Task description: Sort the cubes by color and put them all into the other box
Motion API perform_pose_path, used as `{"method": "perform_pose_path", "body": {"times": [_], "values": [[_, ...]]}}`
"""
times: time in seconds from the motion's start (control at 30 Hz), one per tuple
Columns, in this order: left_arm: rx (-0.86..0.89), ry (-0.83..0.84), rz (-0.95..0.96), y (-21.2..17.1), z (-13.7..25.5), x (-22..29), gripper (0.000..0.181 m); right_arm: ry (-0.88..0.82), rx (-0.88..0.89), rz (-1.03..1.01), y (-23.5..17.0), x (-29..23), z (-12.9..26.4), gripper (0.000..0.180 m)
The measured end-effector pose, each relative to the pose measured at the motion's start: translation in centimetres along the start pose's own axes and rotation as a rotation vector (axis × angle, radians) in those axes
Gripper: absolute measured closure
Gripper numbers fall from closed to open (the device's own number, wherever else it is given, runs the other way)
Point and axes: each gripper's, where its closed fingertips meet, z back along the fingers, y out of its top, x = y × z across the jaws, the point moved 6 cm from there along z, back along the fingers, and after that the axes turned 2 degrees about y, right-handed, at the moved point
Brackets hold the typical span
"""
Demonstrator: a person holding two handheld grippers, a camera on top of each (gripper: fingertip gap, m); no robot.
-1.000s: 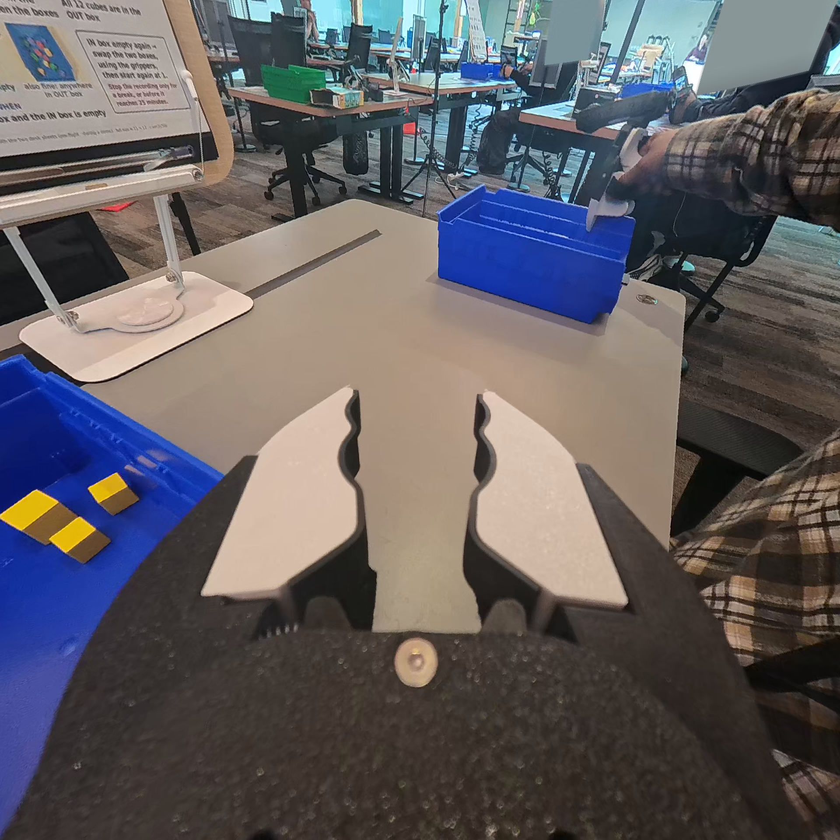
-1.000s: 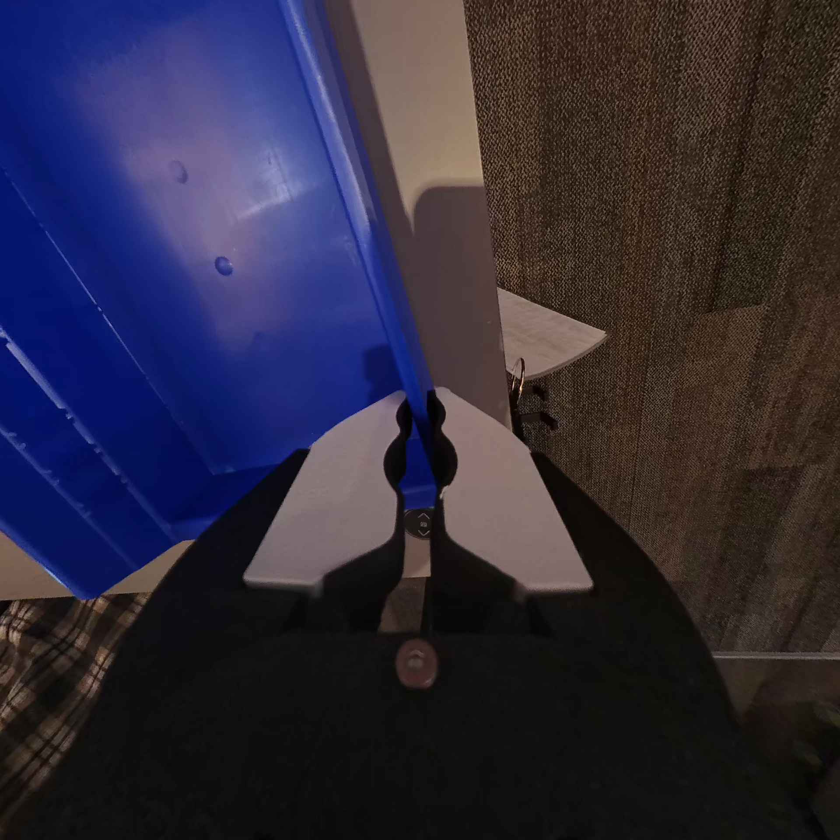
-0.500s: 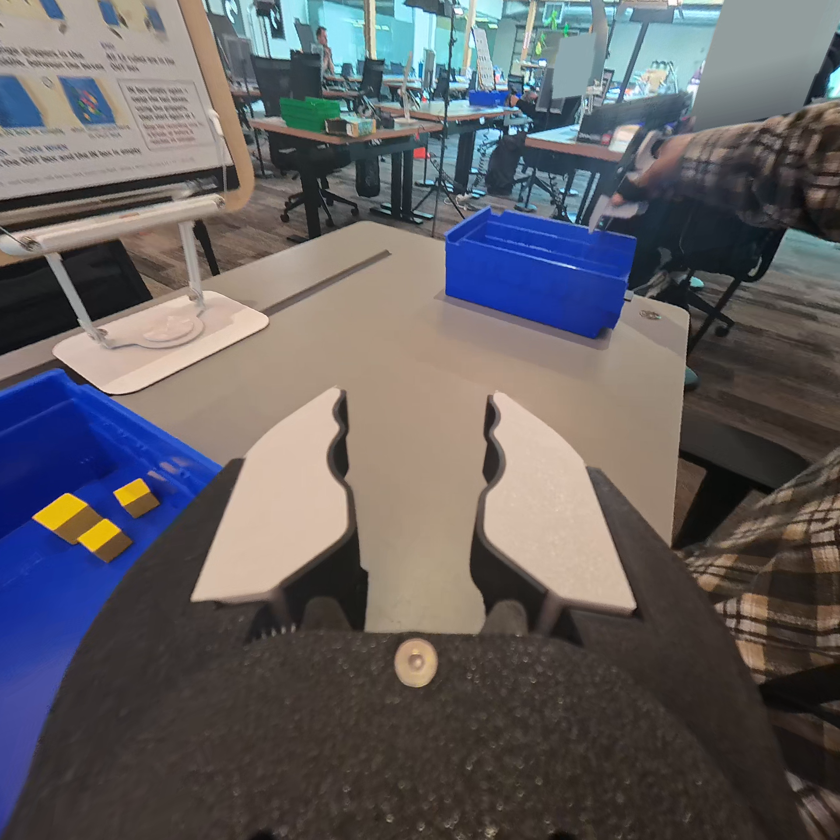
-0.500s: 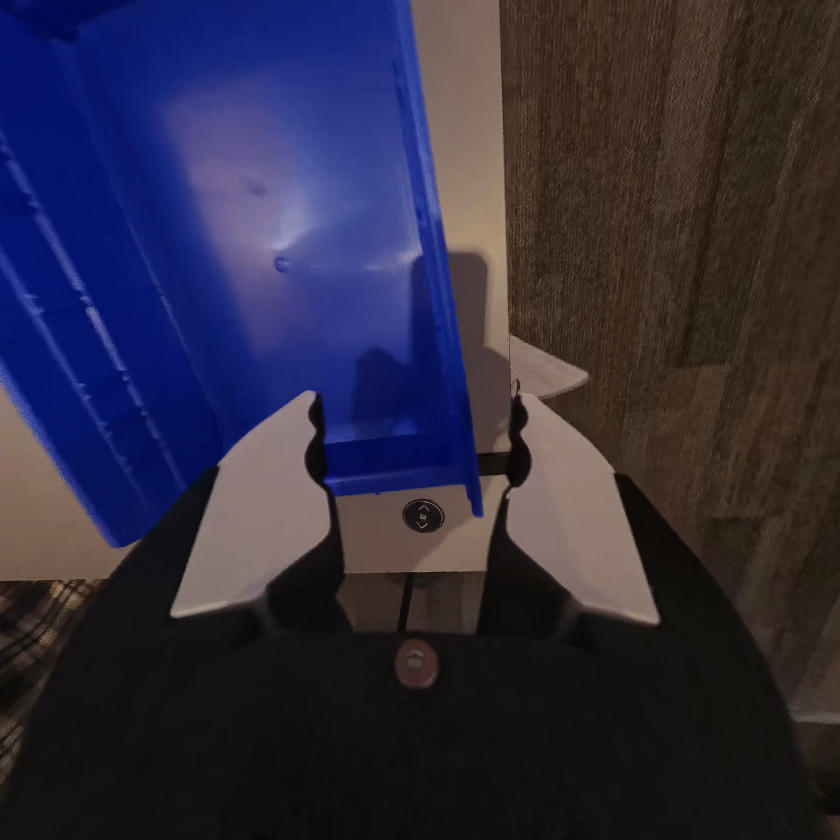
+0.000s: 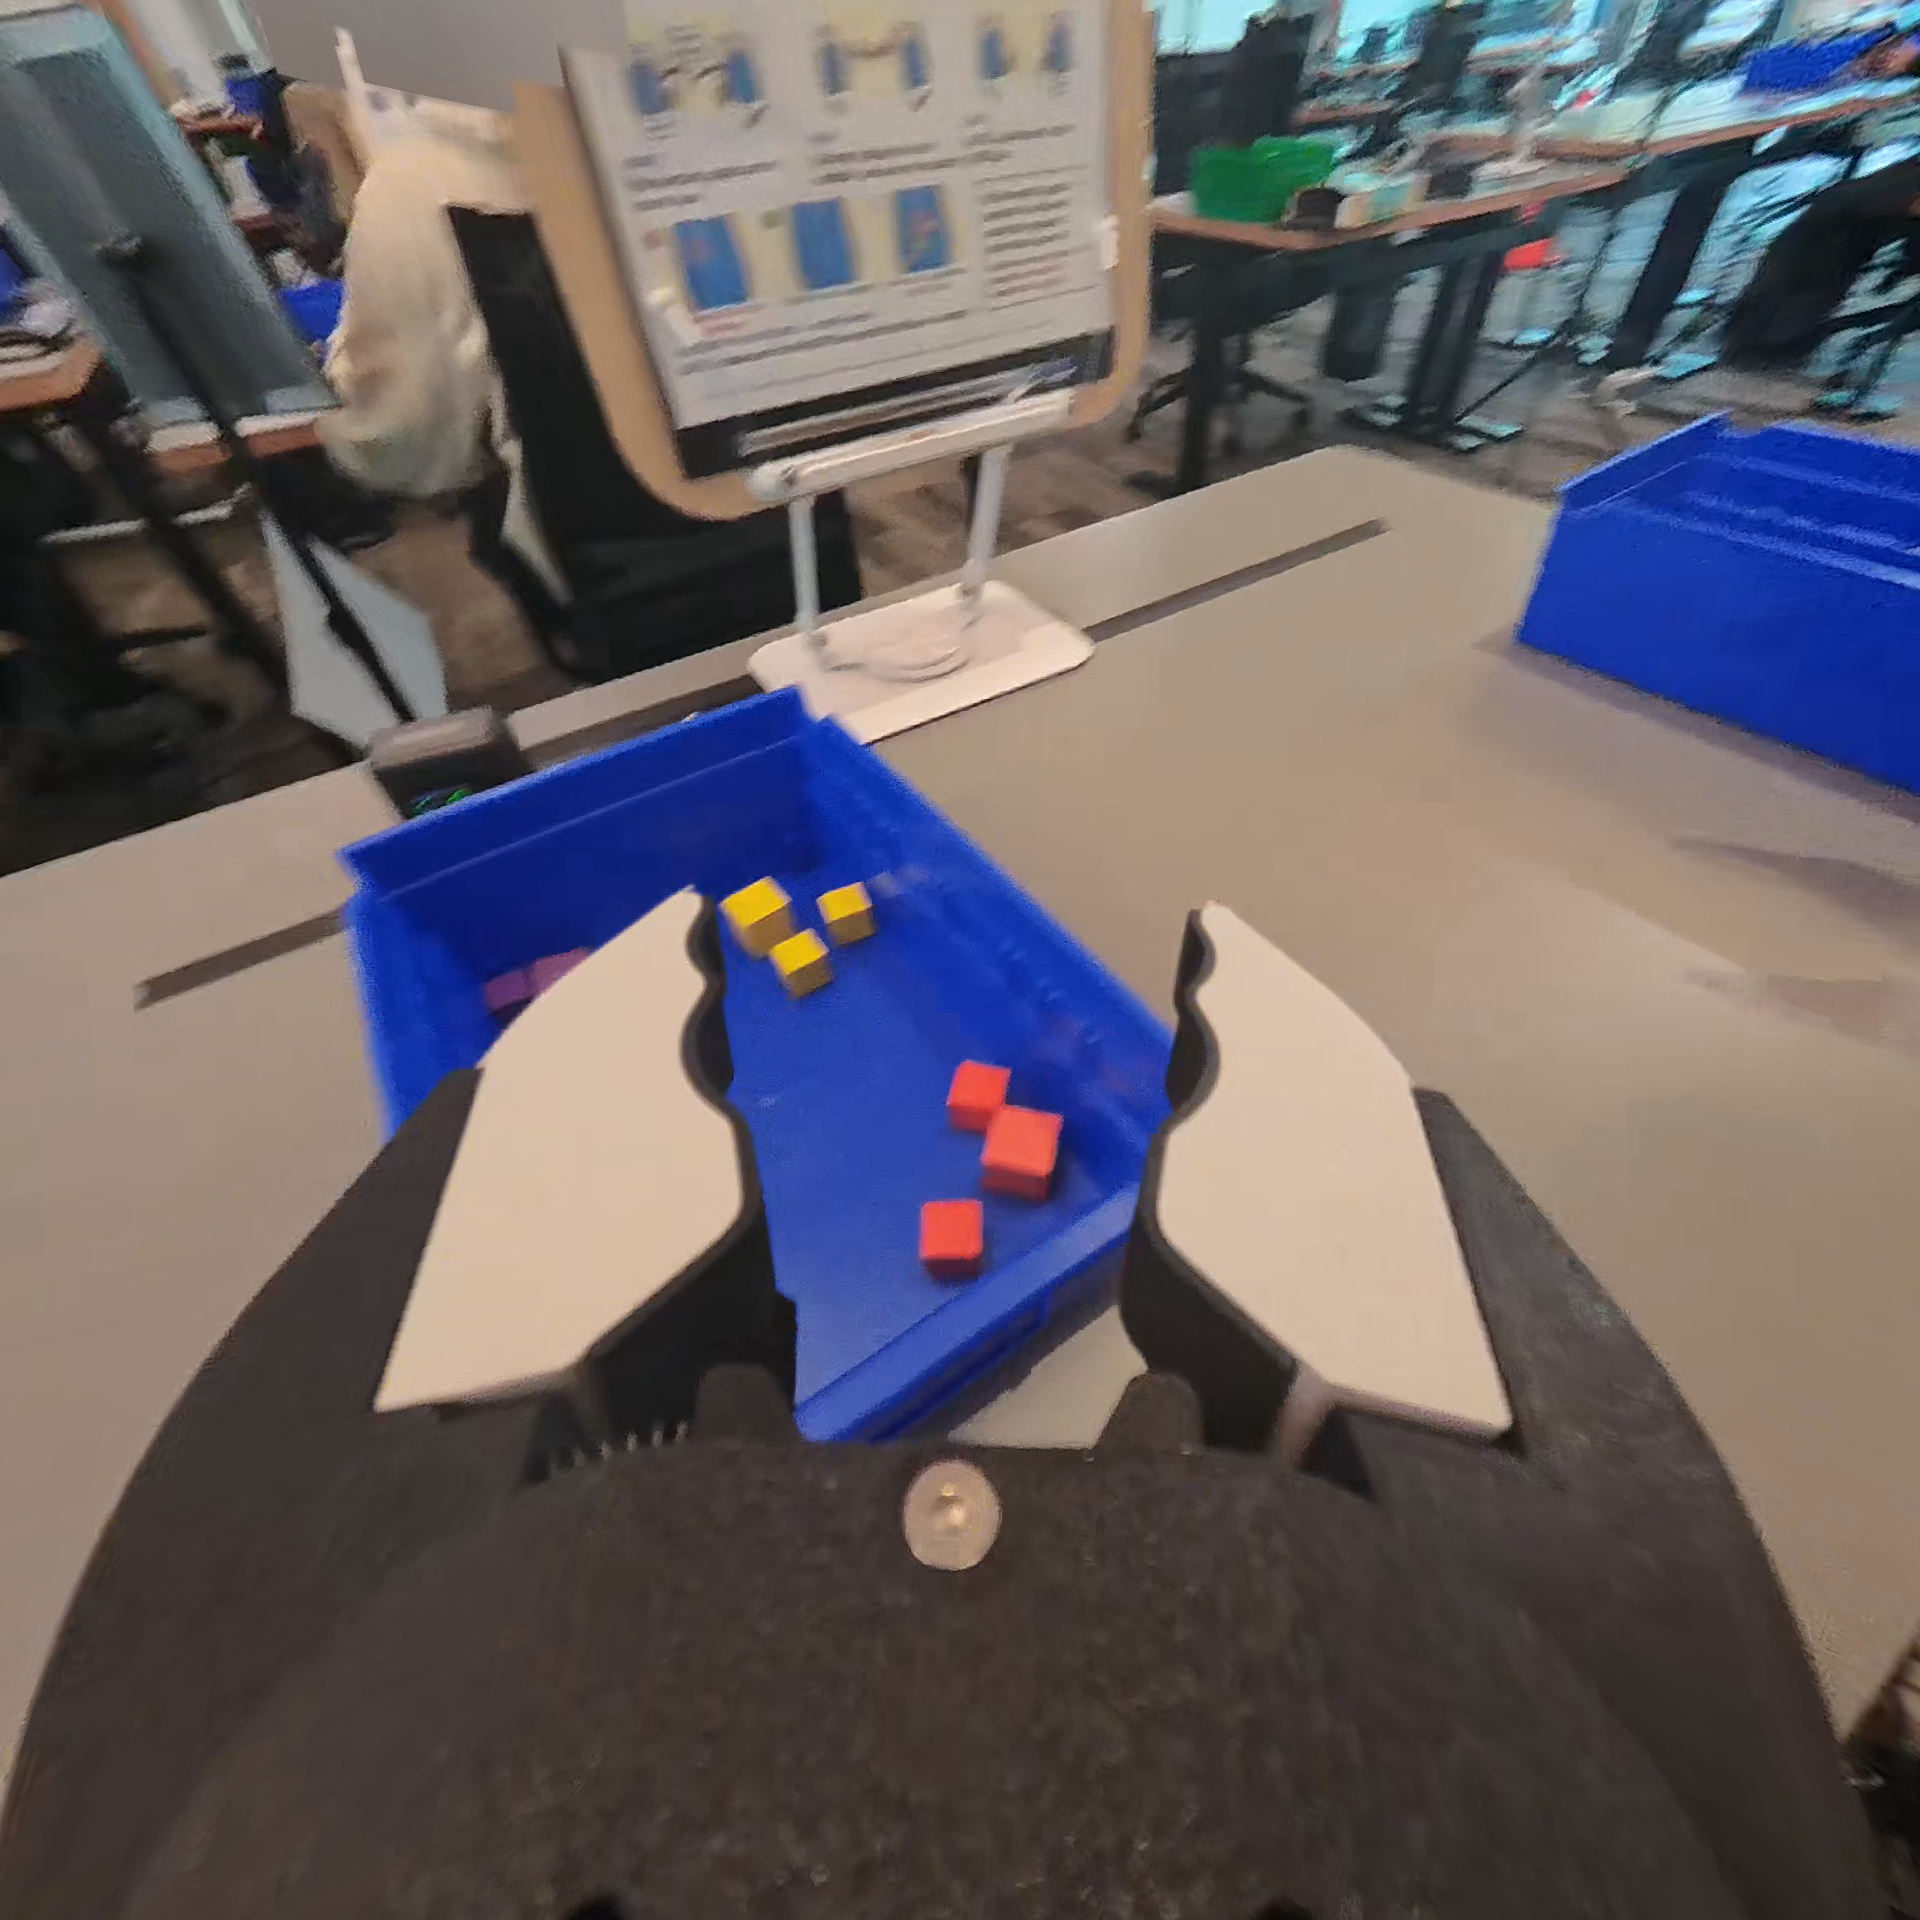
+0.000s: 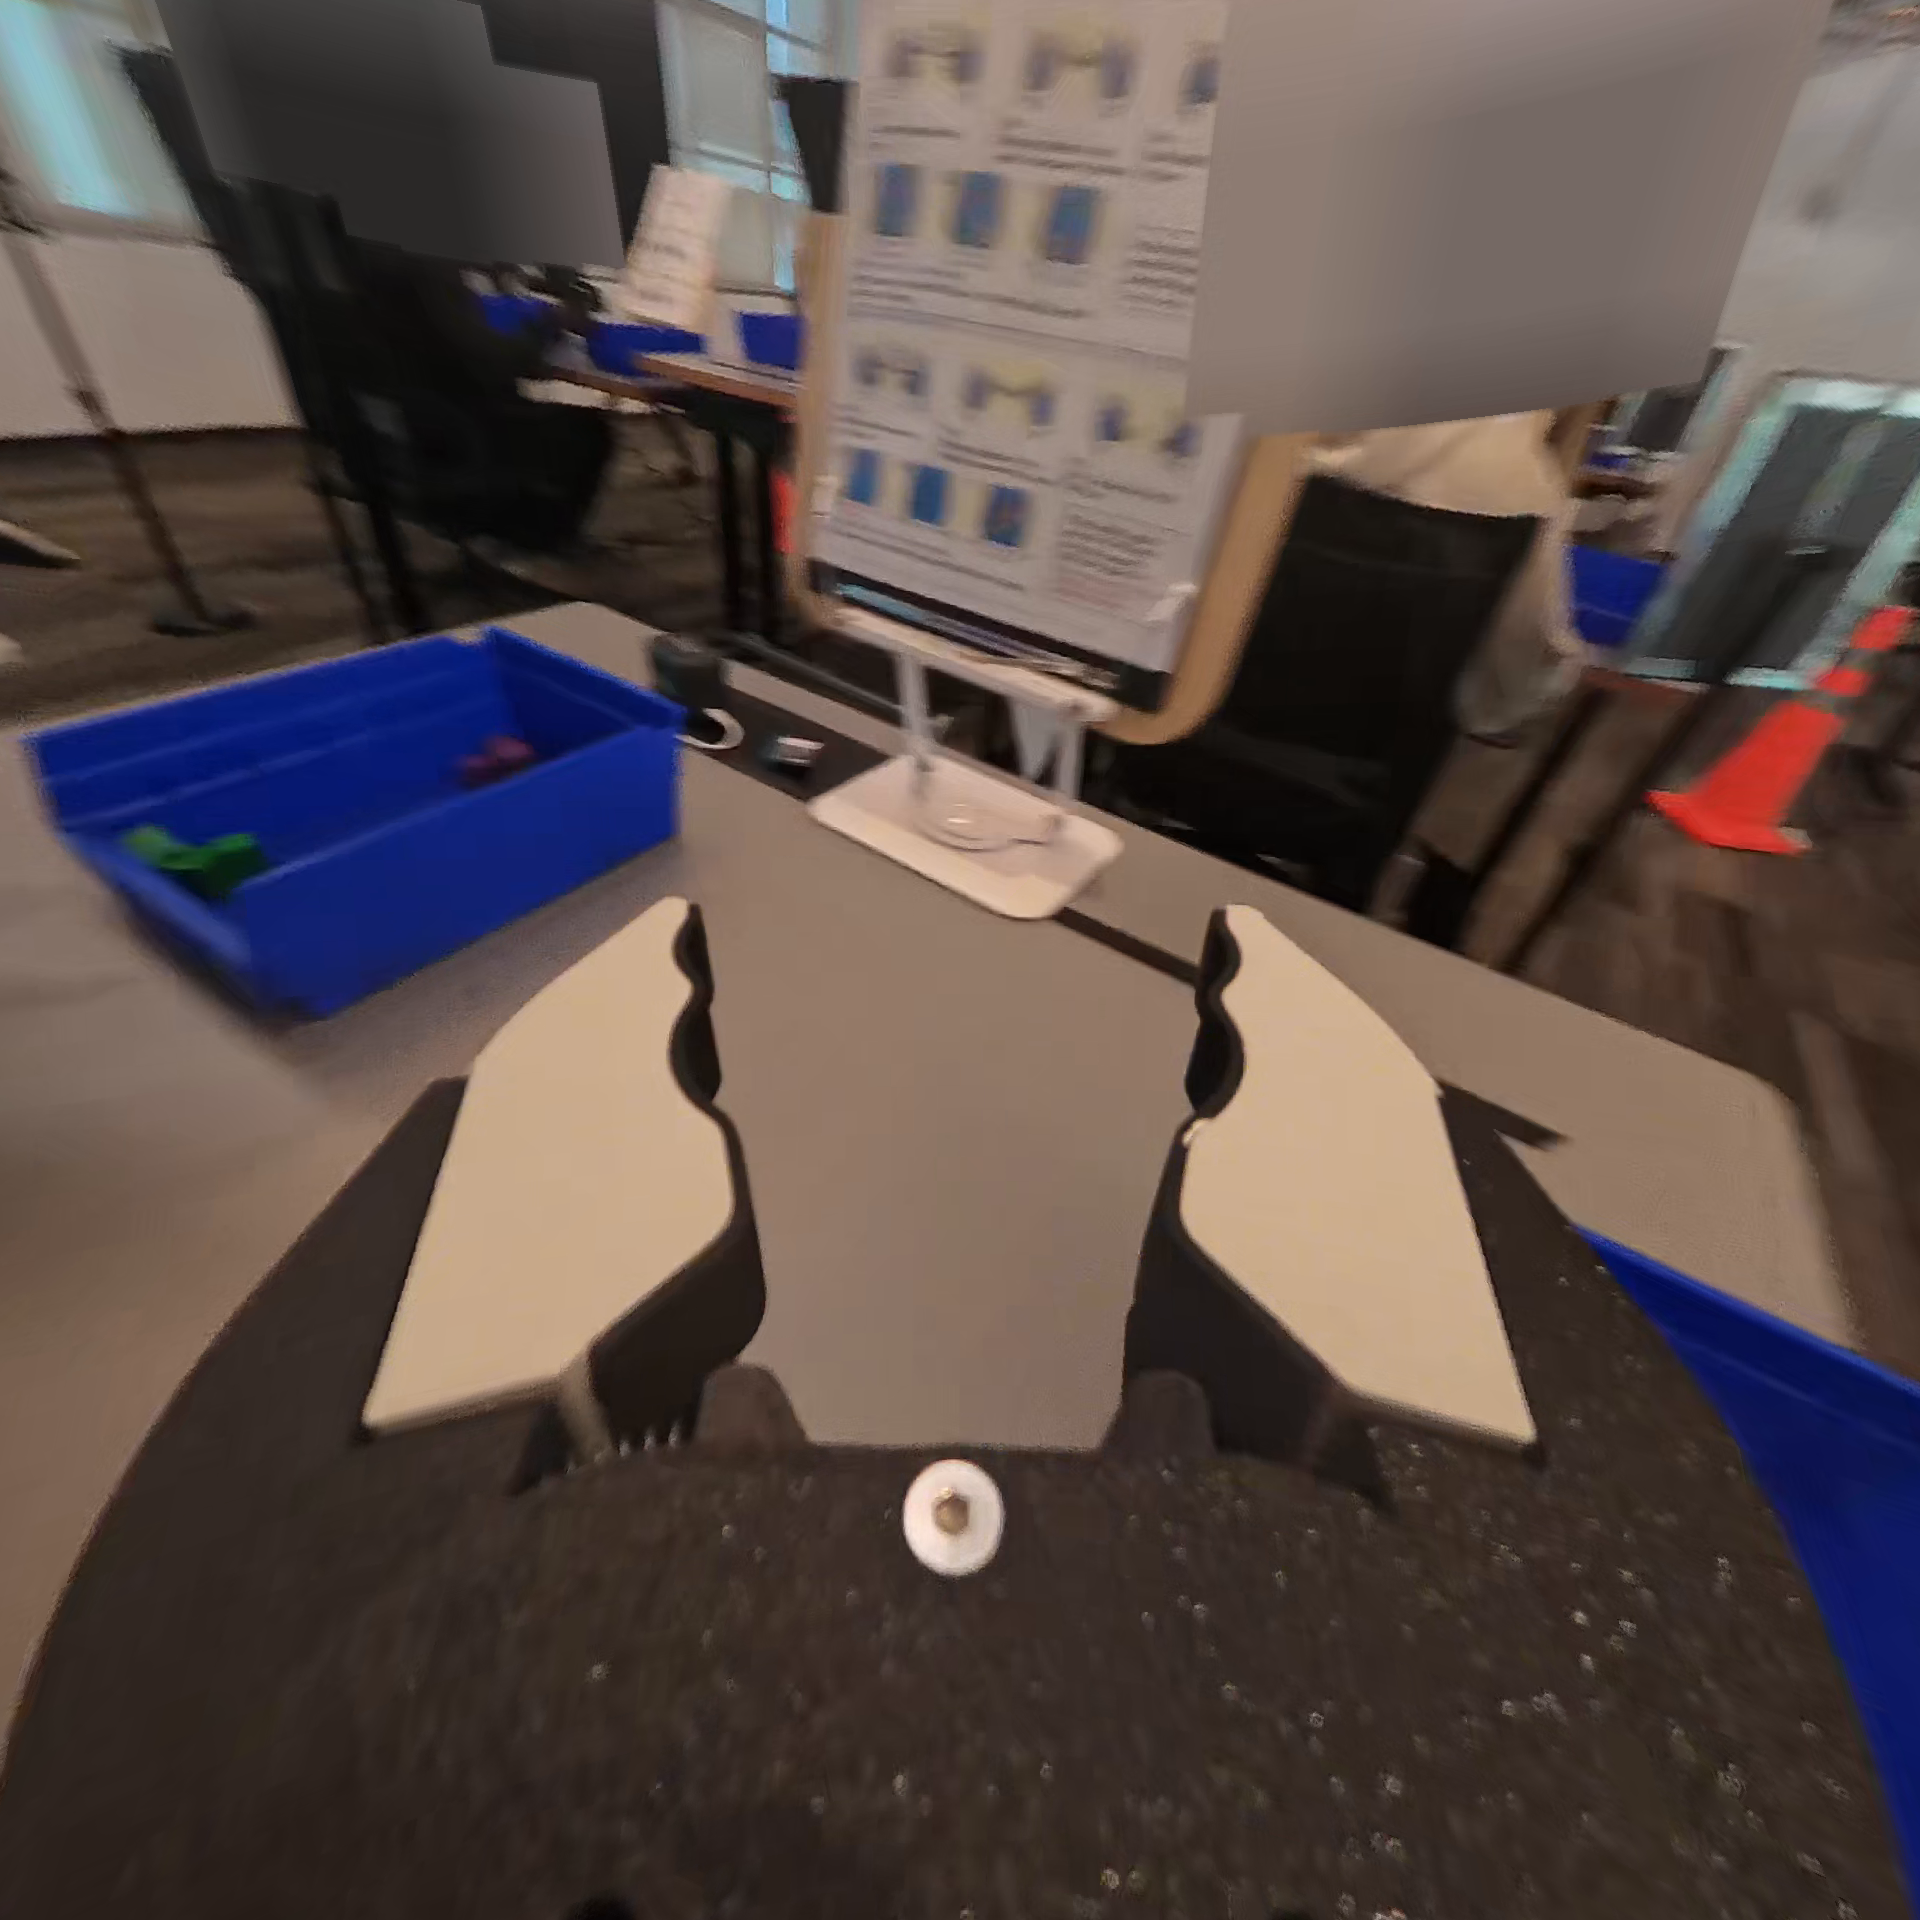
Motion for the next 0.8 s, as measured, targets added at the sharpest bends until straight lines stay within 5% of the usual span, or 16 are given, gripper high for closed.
{"method": "perform_pose_path", "body": {"times": [0.13, 0.37, 0.6, 0.7, 0.8], "values": [[-0.168, 0.152, 0.000, -1.4, -0.1, -4.9, 0.099, 0.235, 0.039, -0.106, -5.1, -5.1, -5.9, 0.094], [-0.509, 0.283, 0.054, -5.1, -2.5, -11.7, 0.110, 0.433, -0.007, -0.301, -12.3, -6.2, -14.9, 0.101], [-0.751, 0.277, 0.135, -9.7, -4.3, -13.5, 0.131, 0.504, -0.006, -0.363, -15.3, -6.5, -15.5, 0.108], [-0.811, 0.174, 0.194, -11.0, -5.1, -13.1, 0.165, 0.518, -0.027, -0.330, -15.5, -6.8, -15.4, 0.111], [-0.805, 0.158, 0.269, -11.1, -5.2, -13.4, 0.173, 0.538, -0.045, -0.283, -15.4, -7.3, -15.2, 0.116]]}}
